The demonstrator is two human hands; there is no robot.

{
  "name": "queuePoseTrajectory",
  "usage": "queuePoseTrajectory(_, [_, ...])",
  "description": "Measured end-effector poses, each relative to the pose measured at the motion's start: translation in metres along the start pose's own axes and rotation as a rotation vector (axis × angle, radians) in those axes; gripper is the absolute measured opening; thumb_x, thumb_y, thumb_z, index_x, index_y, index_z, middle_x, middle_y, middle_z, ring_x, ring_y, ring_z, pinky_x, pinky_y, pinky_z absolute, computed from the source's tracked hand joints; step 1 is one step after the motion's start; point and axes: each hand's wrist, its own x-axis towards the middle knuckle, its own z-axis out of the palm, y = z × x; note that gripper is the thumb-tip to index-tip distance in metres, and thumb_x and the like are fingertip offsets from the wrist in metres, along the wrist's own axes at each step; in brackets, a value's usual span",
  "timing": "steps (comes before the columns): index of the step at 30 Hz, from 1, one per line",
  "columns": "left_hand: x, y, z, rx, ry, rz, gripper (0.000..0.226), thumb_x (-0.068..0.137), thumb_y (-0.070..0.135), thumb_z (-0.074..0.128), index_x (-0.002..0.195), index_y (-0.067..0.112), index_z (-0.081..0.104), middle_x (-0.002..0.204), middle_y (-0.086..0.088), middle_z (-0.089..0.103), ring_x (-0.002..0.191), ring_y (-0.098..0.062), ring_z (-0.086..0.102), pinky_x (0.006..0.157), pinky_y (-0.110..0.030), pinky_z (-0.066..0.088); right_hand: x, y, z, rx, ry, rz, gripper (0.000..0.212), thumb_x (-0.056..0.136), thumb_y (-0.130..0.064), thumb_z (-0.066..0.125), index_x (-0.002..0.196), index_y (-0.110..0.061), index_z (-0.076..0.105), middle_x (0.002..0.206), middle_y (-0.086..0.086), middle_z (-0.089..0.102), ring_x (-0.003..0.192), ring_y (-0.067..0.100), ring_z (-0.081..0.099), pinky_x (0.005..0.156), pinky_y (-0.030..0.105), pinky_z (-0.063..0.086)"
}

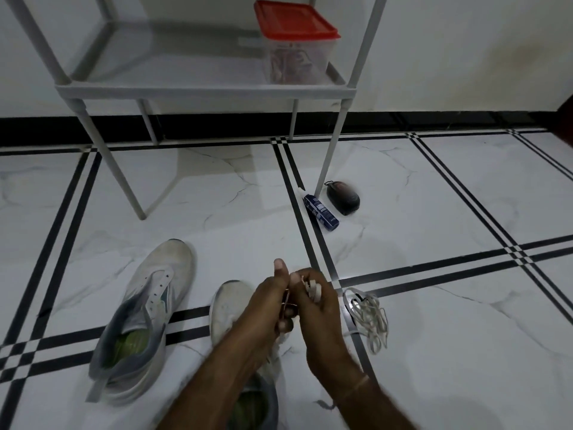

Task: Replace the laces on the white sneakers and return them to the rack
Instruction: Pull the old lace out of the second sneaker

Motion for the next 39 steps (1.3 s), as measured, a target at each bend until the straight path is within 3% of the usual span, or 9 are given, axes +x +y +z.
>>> queuePoseTrajectory(5, [-0.002, -0.017, -0.03, 0.177, -0.004, 0.057, 0.039, 0.094, 0.044, 0.06, 0.09, 0.009, 0.076, 0.068, -0.001, 0.055, 0.057, -0.011, 0.045, 0.056, -0.024, 0.039, 0.039, -0.042, -0.043, 0.393, 0.176, 0.085, 0.021, 0.107, -0.024, 0.048, 0.091, -0.013, 0.059, 0.062, 0.001, 0.055, 0.063, 0.016, 0.055, 0.064, 0.029, 0.048])
queuePoseTrajectory(11, [0.009, -0.013, -0.021, -0.026, 0.056, 0.058, 0.016, 0.092, 0.016, 0.069, 0.105, 0.006, 0.072, 0.077, -0.01, 0.07, 0.065, -0.015, 0.053, 0.06, -0.027, 0.041, 0.009, -0.018, -0.041, -0.178, -0.333, -0.017, 0.026, 0.099, -0.02, 0.065, 0.124, -0.017, 0.07, 0.115, -0.001, 0.075, 0.108, 0.017, 0.071, 0.085, 0.026, 0.056])
queuePoseTrajectory(16, [0.018, -0.001, -0.002, 0.014, 0.158, 0.077, 0.009, 0.096, 0.018, 0.067, 0.1, 0.011, 0.065, 0.065, -0.003, 0.068, 0.049, -0.008, 0.053, 0.062, -0.029, 0.055, 0.008, -0.006, -0.029, -0.088, -0.176, -0.055, 0.014, 0.096, -0.007, 0.067, 0.105, -0.011, 0.077, 0.089, 0.014, 0.076, 0.085, 0.029, 0.074, 0.074, 0.033, 0.058])
queuePoseTrajectory(20, [0.011, 0.004, 0.007, 0.111, 0.099, 0.187, 0.033, 0.101, 0.044, 0.052, 0.108, 0.014, 0.064, 0.068, 0.0, 0.066, 0.057, -0.009, 0.055, 0.056, -0.02, 0.053, 0.011, 0.002, -0.025, -0.135, -0.048, -0.111, 0.019, 0.101, -0.022, 0.064, 0.092, -0.007, 0.07, 0.078, 0.02, 0.069, 0.073, 0.035, 0.069, 0.067, 0.046, 0.06])
queuePoseTrajectory(25, [0.008, -0.002, -0.003, 0.366, 0.014, 0.226, 0.033, 0.092, 0.041, 0.063, 0.089, 0.009, 0.07, 0.073, 0.001, 0.073, 0.059, -0.001, 0.06, 0.061, -0.015, 0.048, 0.037, -0.025, -0.055, 0.312, 0.293, 0.158, 0.034, 0.107, -0.031, 0.048, 0.085, -0.009, 0.061, 0.071, 0.006, 0.062, 0.064, 0.019, 0.055, 0.057, 0.028, 0.044])
queuePoseTrajectory(30, [0.012, -0.009, -0.014, 0.204, 0.086, 0.09, 0.026, 0.095, 0.035, 0.065, 0.095, 0.01, 0.072, 0.073, -0.001, 0.071, 0.056, -0.005, 0.052, 0.052, -0.018, 0.042, 0.022, -0.024, -0.07, -0.14, -0.054, -0.012, 0.022, 0.106, -0.037, 0.051, 0.116, -0.029, 0.069, 0.083, 0.0, 0.062, 0.07, 0.01, 0.056, 0.058, 0.019, 0.046])
queuePoseTrajectory(33, [0.017, -0.001, 0.006, 0.149, 0.064, 0.15, 0.025, 0.097, 0.033, 0.064, 0.105, 0.01, 0.061, 0.073, -0.003, 0.069, 0.056, -0.007, 0.055, 0.056, -0.021, 0.049, 0.009, -0.017, -0.052, -0.129, -0.221, -0.019, 0.023, 0.102, -0.021, 0.06, 0.12, -0.011, 0.07, 0.098, 0.008, 0.075, 0.085, 0.014, 0.071, 0.071, 0.02, 0.055])
queuePoseTrajectory(36, [0.02, 0.002, 0.018, 0.214, 0.093, 0.238, 0.024, 0.099, 0.036, 0.06, 0.105, 0.014, 0.052, 0.08, -0.003, 0.072, 0.057, -0.001, 0.062, 0.062, -0.022, 0.055, 0.008, -0.016, -0.044, -0.09, -0.16, -0.055, 0.017, 0.098, -0.015, 0.065, 0.107, -0.003, 0.073, 0.099, 0.017, 0.075, 0.094, 0.03, 0.072, 0.08, 0.034, 0.059])
queuePoseTrajectory(39, [0.022, -0.006, 0.026, 0.294, 0.068, 0.288, 0.017, 0.102, 0.033, 0.055, 0.107, 0.017, 0.051, 0.071, 0.002, 0.068, 0.06, -0.004, 0.063, 0.063, -0.021, 0.055, 0.007, -0.01, -0.046, -0.12, 0.015, -0.033, 0.026, 0.098, -0.024, 0.064, 0.086, -0.001, 0.066, 0.074, 0.01, 0.068, 0.069, 0.013, 0.065, 0.062, 0.021, 0.049])
